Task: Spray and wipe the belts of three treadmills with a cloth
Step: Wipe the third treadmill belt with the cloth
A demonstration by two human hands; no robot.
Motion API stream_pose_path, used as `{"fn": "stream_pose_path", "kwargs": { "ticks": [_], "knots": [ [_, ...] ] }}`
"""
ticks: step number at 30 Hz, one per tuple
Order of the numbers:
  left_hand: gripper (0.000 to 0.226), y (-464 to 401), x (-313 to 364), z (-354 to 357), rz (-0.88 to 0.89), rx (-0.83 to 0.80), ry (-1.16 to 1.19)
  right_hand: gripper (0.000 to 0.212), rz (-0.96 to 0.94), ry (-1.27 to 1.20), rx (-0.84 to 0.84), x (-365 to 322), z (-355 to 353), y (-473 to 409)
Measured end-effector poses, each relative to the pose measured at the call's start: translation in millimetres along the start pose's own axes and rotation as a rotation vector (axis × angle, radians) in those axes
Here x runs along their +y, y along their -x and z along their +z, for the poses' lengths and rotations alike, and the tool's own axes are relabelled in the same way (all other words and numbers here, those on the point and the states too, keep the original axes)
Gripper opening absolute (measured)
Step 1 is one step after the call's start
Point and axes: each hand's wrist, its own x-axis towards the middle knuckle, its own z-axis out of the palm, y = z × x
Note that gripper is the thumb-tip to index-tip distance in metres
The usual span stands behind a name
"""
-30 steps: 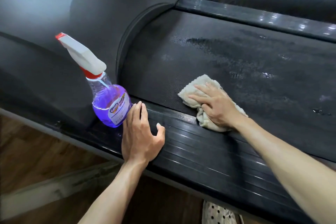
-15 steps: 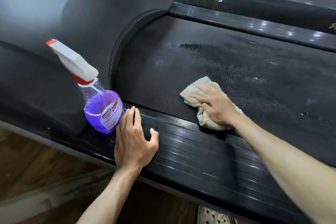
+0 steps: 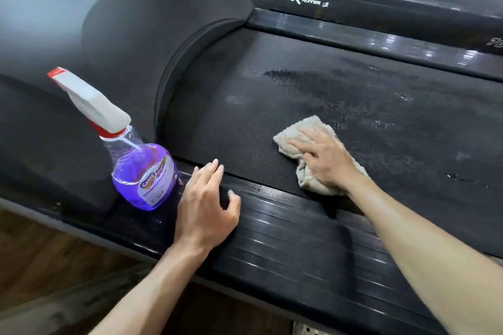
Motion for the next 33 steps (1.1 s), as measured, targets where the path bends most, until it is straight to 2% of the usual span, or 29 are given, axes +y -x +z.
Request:
{"fn": "stream_pose_path", "kwargs": {
  "ticks": [1,3,5,8,10,13,16,19,23,25,29,31,33],
  "knots": [
    [0.060,-13.2,3.6,3.2,-0.009,-0.026,0.011,0.073,0.044,0.003,0.022,3.5,-2.5,-15.7],
    [0.061,-44.0,5.3,10.6,-0.039,-0.075,-0.021,0.058,0.099,0.008,0.024,-6.6,-3.0,-53.0],
    [0.067,-73.4,-1.8,16.7,-0.086,-0.090,-0.101,0.048,0.071,0.001,0.019,-28.0,3.4,-74.2],
    [0.075,-109.5,-10.5,24.4,-0.137,-0.090,-0.161,0.048,-0.073,-0.072,-0.025,-33.2,11.2,-43.1],
    [0.079,-126.1,-14.3,29.7,-0.152,-0.094,-0.158,0.058,-0.129,-0.107,-0.026,-14.3,8.5,-8.4],
    [0.082,-137.3,-20.2,40.1,-0.116,-0.131,-0.245,0.055,-0.002,-0.059,0.007,20.6,-4.1,-22.8],
    [0.082,-136.2,-24.3,50.1,-0.096,-0.123,-0.342,0.058,0.118,-0.066,0.026,14.8,-6.3,-82.6],
    [0.081,-137.0,-27.9,53.8,-0.089,-0.125,-0.362,0.056,0.041,-0.061,0.014,-12.0,4.2,-102.8],
    [0.088,-136.3,-29.7,55.3,-0.087,-0.091,-0.374,0.058,-0.145,-0.120,-0.015,-3.2,5.4,-36.4],
    [0.090,-136.6,-30.1,57.5,-0.080,-0.080,-0.377,0.061,-0.098,-0.123,0.011,23.2,-1.0,-27.2],
    [0.090,-136.9,-28.9,57.6,-0.089,-0.082,-0.388,0.056,0.079,-0.058,0.052,27.2,-12.3,-99.3],
    [0.090,-137.7,-29.5,57.9,-0.082,-0.080,-0.395,0.046,0.080,-0.057,0.056,-0.2,-7.8,-128.2],
    [0.090,-137.9,-29.4,59.0,-0.083,-0.082,-0.397,0.046,0.011,-0.033,0.027,-16.6,0.2,-122.4]
  ]
}}
